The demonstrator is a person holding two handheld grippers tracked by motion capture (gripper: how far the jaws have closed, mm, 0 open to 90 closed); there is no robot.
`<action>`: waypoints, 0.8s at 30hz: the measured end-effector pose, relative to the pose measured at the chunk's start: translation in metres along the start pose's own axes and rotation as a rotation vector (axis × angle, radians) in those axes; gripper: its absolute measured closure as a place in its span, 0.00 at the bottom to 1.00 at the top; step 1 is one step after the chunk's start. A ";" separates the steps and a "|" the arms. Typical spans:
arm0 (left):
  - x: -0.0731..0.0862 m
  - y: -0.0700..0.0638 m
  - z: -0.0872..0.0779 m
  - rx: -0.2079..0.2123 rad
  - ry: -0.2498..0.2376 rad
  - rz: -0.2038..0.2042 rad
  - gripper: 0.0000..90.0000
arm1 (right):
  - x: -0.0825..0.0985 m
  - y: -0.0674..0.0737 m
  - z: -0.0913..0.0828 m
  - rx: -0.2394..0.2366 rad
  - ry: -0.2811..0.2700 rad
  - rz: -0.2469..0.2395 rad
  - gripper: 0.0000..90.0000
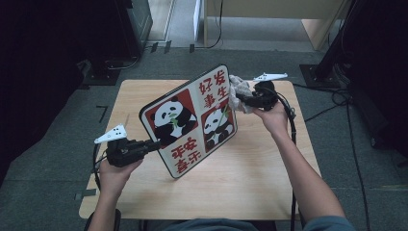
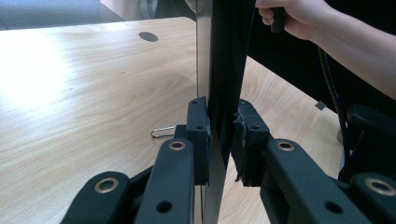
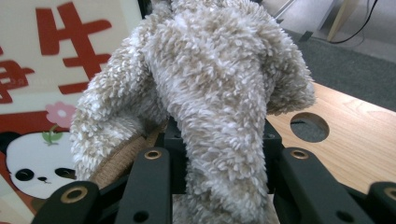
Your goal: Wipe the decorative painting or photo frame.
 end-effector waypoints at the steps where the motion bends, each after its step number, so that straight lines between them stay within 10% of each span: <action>1: 0.000 0.000 0.000 0.000 -0.001 0.000 0.87 | 0.002 0.000 0.000 -0.001 0.002 0.005 0.75; 24: 0.000 0.000 0.000 0.000 0.000 0.000 0.87 | 0.049 -0.001 0.011 0.019 0.041 0.048 0.75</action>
Point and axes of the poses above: each handheld gripper's, and its own axes: z roughly forward along the jaws, x roughly out of its underside, y roughly to its left, the point moved 4 cm from there along z, roughly forward along the jaws, and after that the axes turned 12 degrees about x, right-handed, at the moved point
